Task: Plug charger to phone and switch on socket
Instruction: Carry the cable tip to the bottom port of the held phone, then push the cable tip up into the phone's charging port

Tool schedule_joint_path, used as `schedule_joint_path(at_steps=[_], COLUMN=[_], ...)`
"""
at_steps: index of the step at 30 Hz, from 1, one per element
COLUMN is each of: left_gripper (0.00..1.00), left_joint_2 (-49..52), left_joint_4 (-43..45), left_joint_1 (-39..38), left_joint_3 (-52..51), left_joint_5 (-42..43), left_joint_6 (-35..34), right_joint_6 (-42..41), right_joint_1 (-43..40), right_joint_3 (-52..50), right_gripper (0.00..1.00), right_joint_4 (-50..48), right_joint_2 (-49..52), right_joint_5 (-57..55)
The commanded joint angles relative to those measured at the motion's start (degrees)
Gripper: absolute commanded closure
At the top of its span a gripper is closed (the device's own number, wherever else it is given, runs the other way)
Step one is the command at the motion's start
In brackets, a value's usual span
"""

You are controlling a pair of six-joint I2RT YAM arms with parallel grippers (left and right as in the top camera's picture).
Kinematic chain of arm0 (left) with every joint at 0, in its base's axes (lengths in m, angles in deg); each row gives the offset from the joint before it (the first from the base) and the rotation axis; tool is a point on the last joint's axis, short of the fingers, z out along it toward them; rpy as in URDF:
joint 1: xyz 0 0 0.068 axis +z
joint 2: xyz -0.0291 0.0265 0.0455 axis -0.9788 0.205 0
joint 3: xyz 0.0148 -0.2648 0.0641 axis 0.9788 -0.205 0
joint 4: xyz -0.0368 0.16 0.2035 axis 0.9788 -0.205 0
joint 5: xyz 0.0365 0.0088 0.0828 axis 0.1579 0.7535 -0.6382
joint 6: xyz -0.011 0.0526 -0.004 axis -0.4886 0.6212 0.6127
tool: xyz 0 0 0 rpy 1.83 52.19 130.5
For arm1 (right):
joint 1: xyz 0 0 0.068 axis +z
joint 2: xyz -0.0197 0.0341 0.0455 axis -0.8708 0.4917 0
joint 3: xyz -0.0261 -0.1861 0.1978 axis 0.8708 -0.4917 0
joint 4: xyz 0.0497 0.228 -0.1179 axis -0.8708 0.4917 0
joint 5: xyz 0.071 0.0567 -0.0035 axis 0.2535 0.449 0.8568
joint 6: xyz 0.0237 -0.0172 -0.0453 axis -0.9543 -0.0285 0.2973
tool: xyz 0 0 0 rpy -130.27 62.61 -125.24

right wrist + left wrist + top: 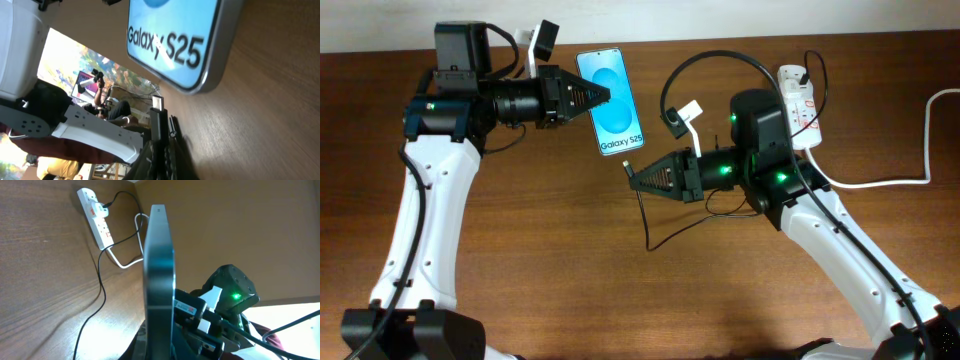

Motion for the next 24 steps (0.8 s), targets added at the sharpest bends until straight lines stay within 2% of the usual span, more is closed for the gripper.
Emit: schedule_joint_path(at_steps=[1, 19, 24], left_gripper=[1.00, 1.00, 1.00], left_joint_2=[0.24, 0.24, 0.24], left_joint_4=[0.39, 0.39, 0.39], left_joint_1=[0.09, 0.09, 0.09], left_joint_3=[0.83, 0.83, 0.83], left_joint_5=[2.14, 2.12, 2.12], left_joint_6=[-0.31, -0.28, -0.28], right_joint_6=[-3.06, -6.93, -8.87], right_joint_1=[0.57, 0.57, 0.57], right_joint_3=[0.35, 0.37, 0.37], right_gripper=[0.95, 0.96, 0.95], right_joint_4=[-1.68, -4.52, -7.89], right_joint_2=[0.15, 0.15, 0.15], right_joint_5=[-1.40, 2.14, 1.81])
